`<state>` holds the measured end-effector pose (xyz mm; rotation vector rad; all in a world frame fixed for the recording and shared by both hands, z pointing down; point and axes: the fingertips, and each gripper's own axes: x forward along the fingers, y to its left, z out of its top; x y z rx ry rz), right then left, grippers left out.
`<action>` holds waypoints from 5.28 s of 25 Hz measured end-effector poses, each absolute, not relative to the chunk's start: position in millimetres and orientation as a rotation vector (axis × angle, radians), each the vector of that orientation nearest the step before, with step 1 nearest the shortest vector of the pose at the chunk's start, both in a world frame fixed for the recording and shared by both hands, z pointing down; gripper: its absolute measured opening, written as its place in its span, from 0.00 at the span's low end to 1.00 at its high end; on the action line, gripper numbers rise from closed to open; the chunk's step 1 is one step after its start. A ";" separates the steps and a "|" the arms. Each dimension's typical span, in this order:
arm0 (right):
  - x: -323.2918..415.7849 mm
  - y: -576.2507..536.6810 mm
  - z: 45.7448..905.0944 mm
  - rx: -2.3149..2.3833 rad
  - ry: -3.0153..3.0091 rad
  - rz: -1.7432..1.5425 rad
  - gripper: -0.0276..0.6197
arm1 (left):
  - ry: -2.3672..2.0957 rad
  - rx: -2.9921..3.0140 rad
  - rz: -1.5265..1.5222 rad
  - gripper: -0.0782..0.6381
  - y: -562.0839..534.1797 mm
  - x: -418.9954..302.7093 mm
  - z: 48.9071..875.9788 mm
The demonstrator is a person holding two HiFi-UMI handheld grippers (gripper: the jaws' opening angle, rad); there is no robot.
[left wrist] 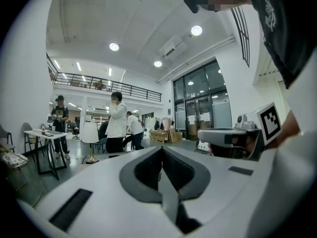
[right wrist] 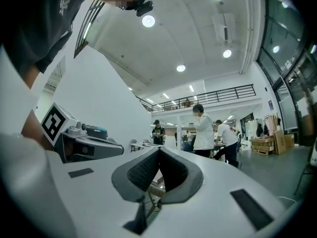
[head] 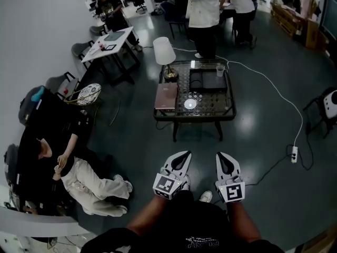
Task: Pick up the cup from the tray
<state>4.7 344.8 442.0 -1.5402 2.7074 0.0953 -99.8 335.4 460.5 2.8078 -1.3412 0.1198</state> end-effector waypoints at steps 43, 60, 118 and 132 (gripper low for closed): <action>-70.9 133.2 441.0 -1.512 2.716 0.168 0.06 | -1.224 2.849 0.088 0.12 130.1 -154.2 473.8; -76.2 93.7 429.0 -1.655 2.646 0.219 0.06 | -1.196 2.856 0.000 0.12 74.2 -183.4 457.0; 69.1 -68.8 453.8 -1.542 2.698 0.108 0.06 | -1.206 2.824 0.103 0.12 -66.0 -19.7 481.5; 73.4 -117.0 460.9 -1.594 2.703 0.083 0.06 | -1.158 2.818 0.104 0.12 -121.5 -9.0 491.1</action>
